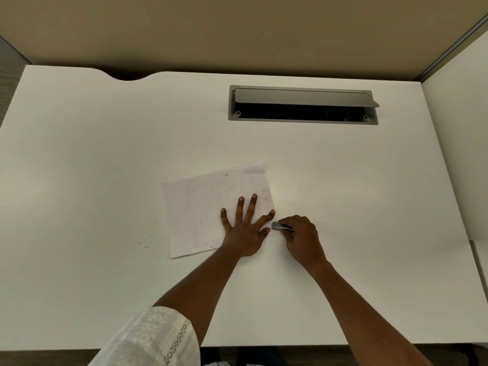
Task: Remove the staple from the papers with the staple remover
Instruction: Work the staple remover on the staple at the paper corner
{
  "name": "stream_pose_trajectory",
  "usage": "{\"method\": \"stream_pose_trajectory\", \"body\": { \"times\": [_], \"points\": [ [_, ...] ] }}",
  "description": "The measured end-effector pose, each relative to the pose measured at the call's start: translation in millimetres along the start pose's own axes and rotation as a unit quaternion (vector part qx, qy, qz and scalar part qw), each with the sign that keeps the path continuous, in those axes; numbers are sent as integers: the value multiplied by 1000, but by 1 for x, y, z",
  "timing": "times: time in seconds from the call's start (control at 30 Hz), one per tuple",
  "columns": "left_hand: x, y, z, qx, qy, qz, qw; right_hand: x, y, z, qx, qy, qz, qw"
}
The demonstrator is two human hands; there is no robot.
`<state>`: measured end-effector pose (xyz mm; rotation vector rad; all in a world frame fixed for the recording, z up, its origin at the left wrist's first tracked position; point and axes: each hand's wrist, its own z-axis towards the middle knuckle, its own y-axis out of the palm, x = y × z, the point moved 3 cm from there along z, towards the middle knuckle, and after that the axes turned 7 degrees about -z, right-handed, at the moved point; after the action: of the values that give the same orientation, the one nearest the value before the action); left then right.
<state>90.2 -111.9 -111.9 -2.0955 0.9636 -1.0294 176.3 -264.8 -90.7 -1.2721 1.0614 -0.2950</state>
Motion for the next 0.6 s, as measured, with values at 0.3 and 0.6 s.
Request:
{"method": "stream_pose_trajectory", "body": {
  "times": [0.3,0.6],
  "points": [
    [0,1,1,8,-1,2,1000,-3,-7,8,-24,12,29,999],
    [0,0,0,9,-1,9,1000,1,-13,14,-59,96,119,986]
  ]
}}
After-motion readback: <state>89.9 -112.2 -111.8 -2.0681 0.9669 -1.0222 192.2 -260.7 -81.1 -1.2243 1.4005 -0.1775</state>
